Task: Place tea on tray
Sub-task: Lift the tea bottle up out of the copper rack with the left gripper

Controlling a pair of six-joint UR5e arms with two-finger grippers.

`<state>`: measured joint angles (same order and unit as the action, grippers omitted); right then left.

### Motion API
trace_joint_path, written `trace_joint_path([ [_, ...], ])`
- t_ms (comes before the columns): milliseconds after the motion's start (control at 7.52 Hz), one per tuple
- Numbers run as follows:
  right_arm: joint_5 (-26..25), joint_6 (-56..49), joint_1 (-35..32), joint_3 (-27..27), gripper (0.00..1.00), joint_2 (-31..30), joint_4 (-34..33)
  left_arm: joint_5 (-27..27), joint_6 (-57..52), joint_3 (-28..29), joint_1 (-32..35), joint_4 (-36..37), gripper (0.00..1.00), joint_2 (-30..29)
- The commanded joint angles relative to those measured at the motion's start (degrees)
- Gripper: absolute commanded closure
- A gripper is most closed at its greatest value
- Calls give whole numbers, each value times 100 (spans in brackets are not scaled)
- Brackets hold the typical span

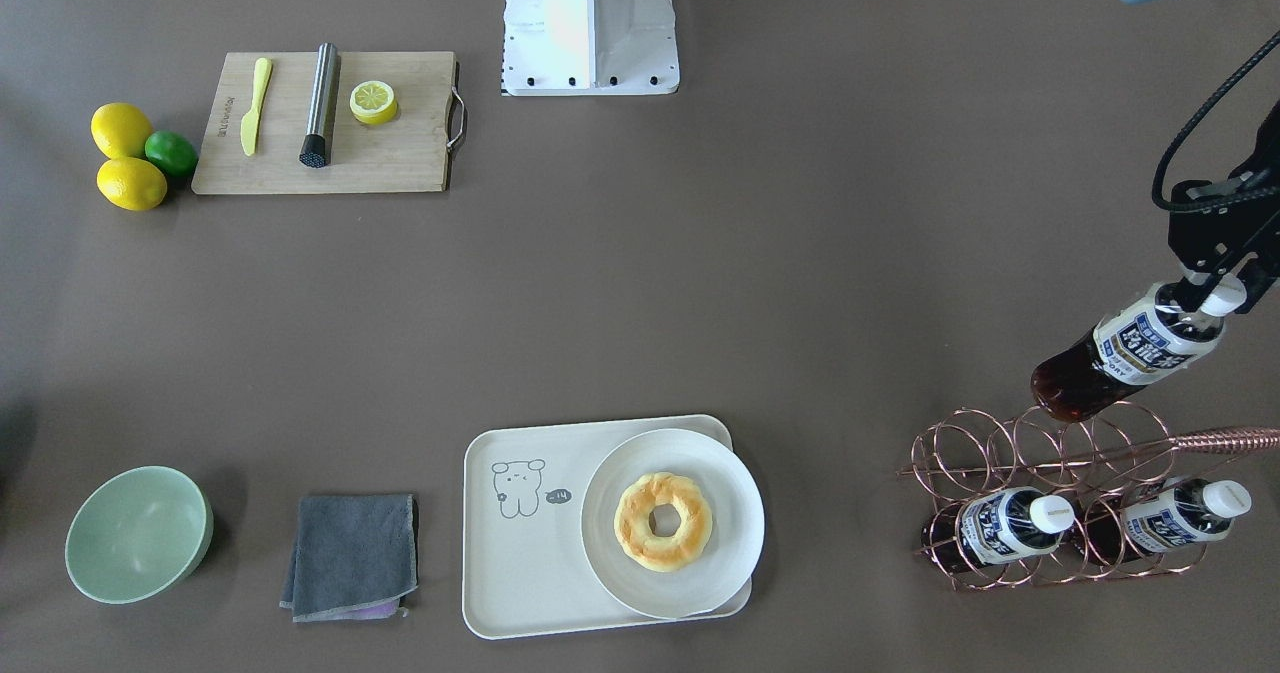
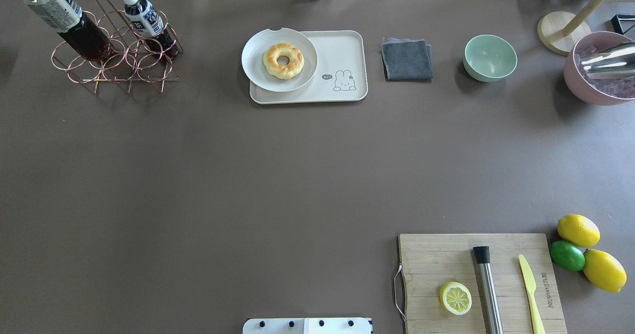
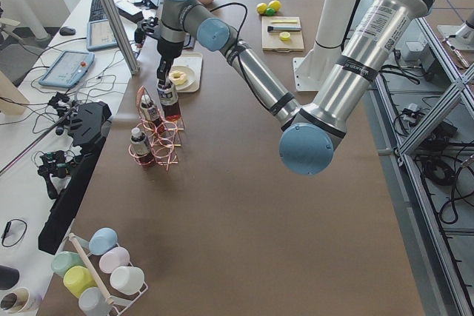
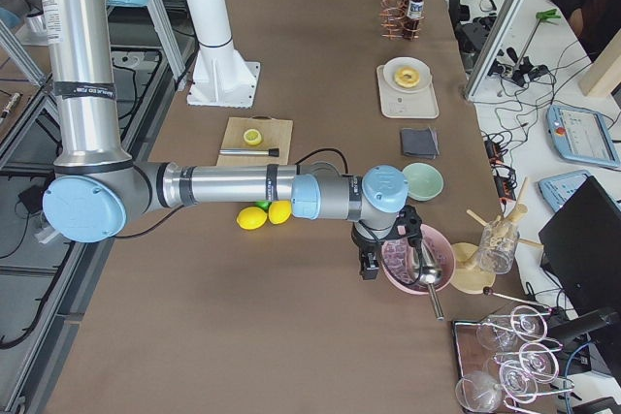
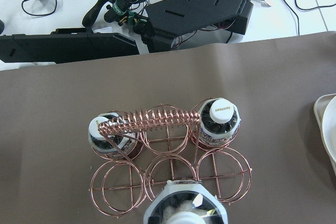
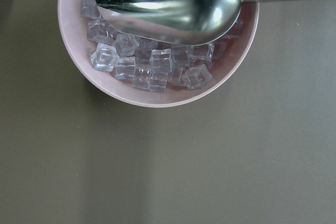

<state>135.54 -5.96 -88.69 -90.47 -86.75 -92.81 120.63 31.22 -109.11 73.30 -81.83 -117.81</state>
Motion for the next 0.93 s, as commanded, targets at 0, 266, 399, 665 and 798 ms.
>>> trace_joint_path([
  [0,25,-19,-8,3,0,-17,0,-284,713,-504,-436,220,100,21],
  [266,25,-125,-8,29,0,-43,0,-768,1734,-1215,-1305,1048,100,-127],
  [399,25,-116,-8,20,0,-52,0,-1187,2330,-1288,-1762,1324,100,-477],
  [665,34,-107,1,55,0,-26,0,-1865,3359,-1114,-2773,1598,100,-1109],
  [798,17,-99,1,47,0,0,9,-2085,3686,-895,-3091,2061,100,-1731],
])
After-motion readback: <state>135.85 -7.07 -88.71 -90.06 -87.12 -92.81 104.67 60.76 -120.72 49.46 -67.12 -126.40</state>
